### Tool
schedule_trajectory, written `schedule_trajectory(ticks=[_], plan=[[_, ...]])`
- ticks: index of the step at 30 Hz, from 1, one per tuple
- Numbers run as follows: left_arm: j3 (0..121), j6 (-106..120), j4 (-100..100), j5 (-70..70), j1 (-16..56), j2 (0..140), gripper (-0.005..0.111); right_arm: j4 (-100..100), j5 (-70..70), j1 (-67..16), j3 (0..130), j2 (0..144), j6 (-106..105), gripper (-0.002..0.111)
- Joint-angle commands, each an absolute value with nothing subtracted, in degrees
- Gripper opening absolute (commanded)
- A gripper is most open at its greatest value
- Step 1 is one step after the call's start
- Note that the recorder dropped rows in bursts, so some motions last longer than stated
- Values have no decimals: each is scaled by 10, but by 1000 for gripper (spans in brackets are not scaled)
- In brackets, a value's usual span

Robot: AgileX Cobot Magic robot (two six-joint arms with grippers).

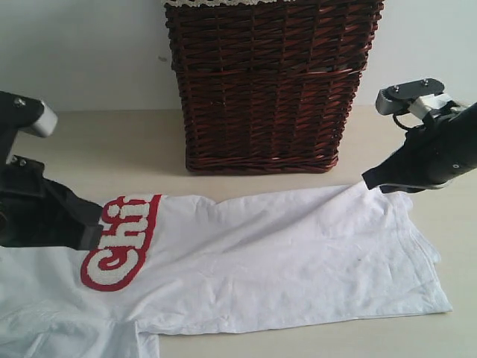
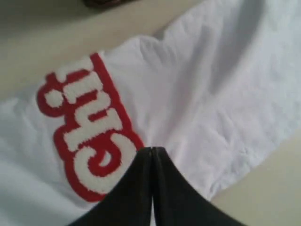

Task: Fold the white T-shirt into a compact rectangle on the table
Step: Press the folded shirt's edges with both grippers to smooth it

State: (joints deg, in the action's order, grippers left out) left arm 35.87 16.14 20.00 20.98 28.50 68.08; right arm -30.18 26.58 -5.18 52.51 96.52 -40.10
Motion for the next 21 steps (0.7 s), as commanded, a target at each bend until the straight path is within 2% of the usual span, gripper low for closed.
schedule_trajectory(ticks=[1, 14, 21], plan=[[361, 157, 187, 212, 257, 670, 0, -298, 224, -50, 524, 1001, -388, 0], [357, 161, 246, 213, 251, 673, 0, -214, 212, -49, 524, 1127, -319, 0], [357, 163, 249, 215, 252, 670, 0, -138, 290, -49, 524, 1133, -239, 0]])
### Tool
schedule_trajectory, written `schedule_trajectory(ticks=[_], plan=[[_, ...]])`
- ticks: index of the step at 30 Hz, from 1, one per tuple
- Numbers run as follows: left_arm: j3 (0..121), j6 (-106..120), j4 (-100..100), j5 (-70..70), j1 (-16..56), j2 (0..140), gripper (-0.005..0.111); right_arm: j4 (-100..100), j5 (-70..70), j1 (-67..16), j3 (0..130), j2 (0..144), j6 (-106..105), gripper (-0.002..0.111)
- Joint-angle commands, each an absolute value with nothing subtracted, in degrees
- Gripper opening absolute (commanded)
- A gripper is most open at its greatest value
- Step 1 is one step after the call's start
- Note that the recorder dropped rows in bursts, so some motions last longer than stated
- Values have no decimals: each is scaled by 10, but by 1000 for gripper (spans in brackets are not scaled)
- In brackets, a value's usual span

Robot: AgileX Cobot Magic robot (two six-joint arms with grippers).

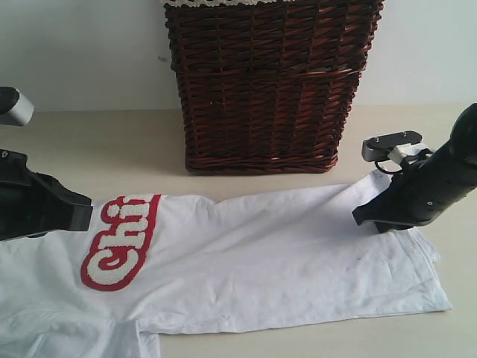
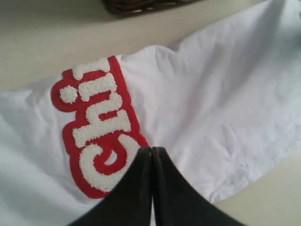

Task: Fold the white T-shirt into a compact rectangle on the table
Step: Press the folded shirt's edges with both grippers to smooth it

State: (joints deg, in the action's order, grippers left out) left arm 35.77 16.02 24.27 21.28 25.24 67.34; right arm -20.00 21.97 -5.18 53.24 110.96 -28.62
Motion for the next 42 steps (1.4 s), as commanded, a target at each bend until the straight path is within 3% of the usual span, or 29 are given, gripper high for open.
schedule_trajectory(ticks=[1, 22, 30, 38, 42], plan=[[357, 163, 249, 215, 252, 670, 0, -125, 305, -49, 524, 1133, -224, 0], [357, 175, 246, 254, 279, 670, 0, -55, 508, -50, 524, 1131, -147, 0], [357, 176, 245, 289, 279, 677, 0, -55, 495, -50, 524, 1063, -149, 0], [357, 304, 262, 417, 280, 710, 0, -50, 460, -50, 524, 956, -149, 0], [344, 352, 262, 474, 280, 721, 15, -126, 448, -50, 527, 905, -188, 0]])
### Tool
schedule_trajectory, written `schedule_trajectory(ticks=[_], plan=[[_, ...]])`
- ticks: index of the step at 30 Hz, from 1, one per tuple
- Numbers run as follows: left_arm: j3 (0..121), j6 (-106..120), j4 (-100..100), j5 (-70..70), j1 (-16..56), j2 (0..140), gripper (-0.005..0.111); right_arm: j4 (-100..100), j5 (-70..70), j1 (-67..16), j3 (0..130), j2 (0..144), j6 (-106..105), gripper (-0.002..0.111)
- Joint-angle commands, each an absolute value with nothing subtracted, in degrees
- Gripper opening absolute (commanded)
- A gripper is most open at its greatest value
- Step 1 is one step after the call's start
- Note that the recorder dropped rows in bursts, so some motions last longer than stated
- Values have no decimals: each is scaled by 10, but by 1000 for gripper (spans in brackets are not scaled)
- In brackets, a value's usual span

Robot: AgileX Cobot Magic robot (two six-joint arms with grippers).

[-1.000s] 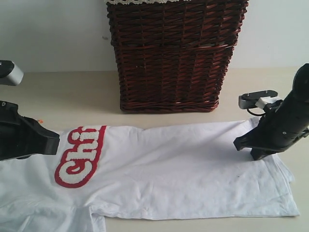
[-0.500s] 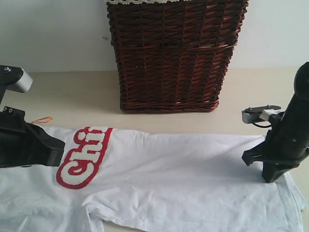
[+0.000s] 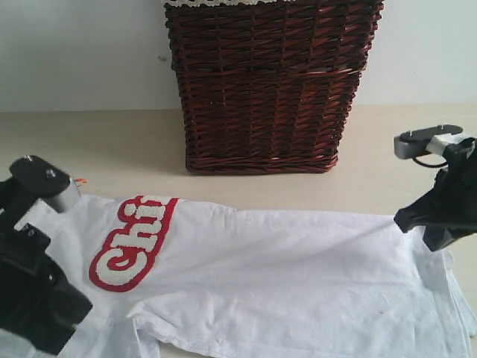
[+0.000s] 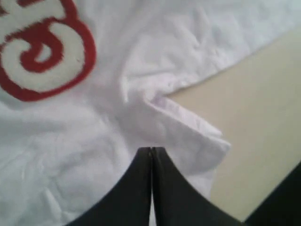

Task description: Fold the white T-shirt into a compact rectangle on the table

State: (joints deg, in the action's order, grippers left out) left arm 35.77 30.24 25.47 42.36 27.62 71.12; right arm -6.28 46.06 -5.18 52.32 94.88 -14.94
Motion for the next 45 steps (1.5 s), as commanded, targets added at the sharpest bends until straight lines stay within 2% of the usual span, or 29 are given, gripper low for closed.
schedule_trajectory(ticks=[1, 4, 6, 12, 18, 26, 28, 29, 33, 34, 36, 41, 45], plan=[[333, 355, 263, 470, 282, 724, 21, -155, 448, -50, 531, 894, -206, 0], [303, 389, 264, 430, 312, 733, 39, -251, 453, -50, 539, 865, -277, 0], [299, 408, 272, 414, 348, 743, 47, -307, 462, -50, 539, 848, -315, 0], [299, 350, 210, 338, 467, 799, 51, -402, 482, -50, 539, 802, -351, 0], [300, 306, 161, 323, 494, 892, 65, -494, 512, -57, 539, 772, -429, 0], [301, 296, 144, 279, 508, 945, 65, -494, 515, -74, 539, 770, -434, 0], [301, 287, 139, 276, 508, 955, 59, -492, 515, -74, 539, 770, -434, 0], [301, 281, 137, 276, 508, 960, 52, -492, 515, -74, 539, 770, -434, 0], [301, 281, 137, 295, 508, 968, 5, -492, 515, -74, 539, 770, -434, 0], [301, 284, 137, 300, 508, 968, 0, -492, 515, -74, 539, 770, -434, 0], [302, 284, 144, 315, 509, 968, 1, -492, 515, -74, 539, 770, -434, 0], [366, 284, 108, 514, 510, 958, 0, -493, 515, -74, 539, 770, -434, 0], [416, 304, 63, 584, 508, 905, 0, -495, 515, -74, 539, 770, -434, 0]])
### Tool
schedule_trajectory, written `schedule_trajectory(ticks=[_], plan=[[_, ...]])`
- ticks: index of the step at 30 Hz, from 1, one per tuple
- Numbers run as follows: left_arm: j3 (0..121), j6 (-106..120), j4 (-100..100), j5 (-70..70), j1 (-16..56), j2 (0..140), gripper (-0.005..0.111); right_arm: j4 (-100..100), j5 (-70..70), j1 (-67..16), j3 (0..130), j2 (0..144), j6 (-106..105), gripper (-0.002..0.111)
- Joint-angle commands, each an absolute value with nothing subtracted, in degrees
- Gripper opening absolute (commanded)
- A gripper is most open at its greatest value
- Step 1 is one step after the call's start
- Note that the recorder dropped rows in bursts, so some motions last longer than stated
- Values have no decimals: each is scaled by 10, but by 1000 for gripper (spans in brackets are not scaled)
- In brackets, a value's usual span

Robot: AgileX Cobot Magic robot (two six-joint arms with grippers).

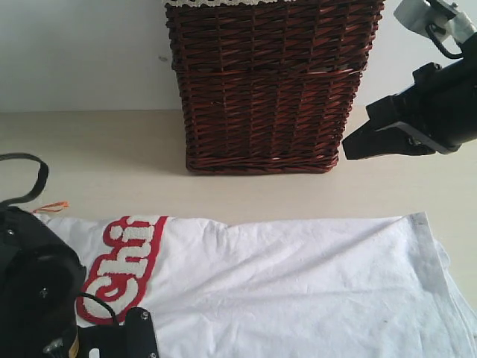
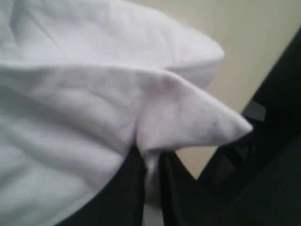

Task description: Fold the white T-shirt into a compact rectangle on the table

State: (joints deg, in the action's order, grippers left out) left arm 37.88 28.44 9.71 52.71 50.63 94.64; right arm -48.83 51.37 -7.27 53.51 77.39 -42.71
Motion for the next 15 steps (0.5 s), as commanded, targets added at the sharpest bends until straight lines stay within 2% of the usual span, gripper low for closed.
schedule_trajectory(ticks=[1, 7, 10, 13, 15], plan=[[425, 314, 55, 582, 508, 892, 0, -495, 515, -74, 539, 770, -434, 0], [452, 326, -197, 483, 508, 877, 0, -495, 514, -74, 539, 770, -434, 0], [452, 325, -233, 361, 508, 884, 0, -495, 513, -74, 539, 770, -434, 0], [452, 325, -233, 305, 508, 891, 0, -495, 510, -74, 539, 770, -434, 0], [452, 325, -234, 308, 507, 895, 14, -496, 511, -74, 539, 770, -434, 0]])
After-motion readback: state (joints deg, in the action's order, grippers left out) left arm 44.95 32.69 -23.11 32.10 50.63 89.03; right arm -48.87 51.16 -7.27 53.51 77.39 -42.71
